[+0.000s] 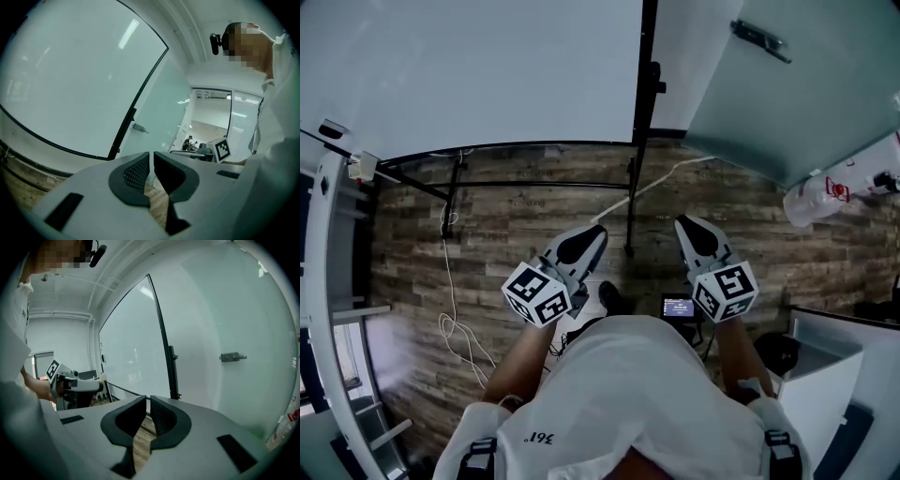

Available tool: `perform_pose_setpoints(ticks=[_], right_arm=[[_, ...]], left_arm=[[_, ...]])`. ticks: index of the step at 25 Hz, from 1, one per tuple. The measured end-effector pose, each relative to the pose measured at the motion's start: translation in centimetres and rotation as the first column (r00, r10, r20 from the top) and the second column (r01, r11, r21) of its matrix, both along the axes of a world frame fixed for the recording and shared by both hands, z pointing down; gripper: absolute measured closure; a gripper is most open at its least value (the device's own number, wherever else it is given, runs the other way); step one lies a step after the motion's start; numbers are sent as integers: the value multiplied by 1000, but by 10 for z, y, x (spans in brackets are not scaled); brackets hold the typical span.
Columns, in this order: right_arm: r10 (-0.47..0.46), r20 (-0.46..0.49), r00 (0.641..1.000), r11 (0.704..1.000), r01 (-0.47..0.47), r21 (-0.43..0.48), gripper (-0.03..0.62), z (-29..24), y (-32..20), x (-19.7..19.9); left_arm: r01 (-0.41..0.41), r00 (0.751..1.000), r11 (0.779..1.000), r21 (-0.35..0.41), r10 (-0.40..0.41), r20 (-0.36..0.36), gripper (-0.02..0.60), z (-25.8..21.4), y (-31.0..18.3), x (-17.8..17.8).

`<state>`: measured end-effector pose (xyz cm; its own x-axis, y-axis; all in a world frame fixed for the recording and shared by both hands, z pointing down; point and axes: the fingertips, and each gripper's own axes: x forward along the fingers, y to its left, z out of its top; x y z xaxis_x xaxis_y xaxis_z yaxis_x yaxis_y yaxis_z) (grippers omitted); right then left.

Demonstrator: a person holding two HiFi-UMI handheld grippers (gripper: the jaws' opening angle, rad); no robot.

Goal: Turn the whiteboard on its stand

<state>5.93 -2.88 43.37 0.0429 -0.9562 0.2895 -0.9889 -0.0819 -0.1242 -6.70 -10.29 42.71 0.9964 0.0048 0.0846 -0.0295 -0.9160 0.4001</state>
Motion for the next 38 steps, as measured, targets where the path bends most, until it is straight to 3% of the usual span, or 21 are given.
perform_pose_setpoints(ticks=[6, 15, 30, 38], right_arm=[[9, -9, 1000, 1000, -9, 27, 566, -8, -37, 6], [-21, -15, 1000, 999, 21, 27, 566, -5, -50, 29], [-266, -71, 961, 962, 269, 35, 564, -19, -82, 111], [-354, -113, 928, 932, 360, 40, 558, -28, -98, 126]], left_arm=[[-20, 1000, 1000, 10, 20, -5, 561, -1, -28, 7], [-5, 1000, 1000, 30, 5, -14, 561, -4, -37, 34], [207, 978, 978, 27, -206, -23, 554, -10, -41, 112], [271, 962, 962, 36, -272, 0, 532, -12, -46, 127]])
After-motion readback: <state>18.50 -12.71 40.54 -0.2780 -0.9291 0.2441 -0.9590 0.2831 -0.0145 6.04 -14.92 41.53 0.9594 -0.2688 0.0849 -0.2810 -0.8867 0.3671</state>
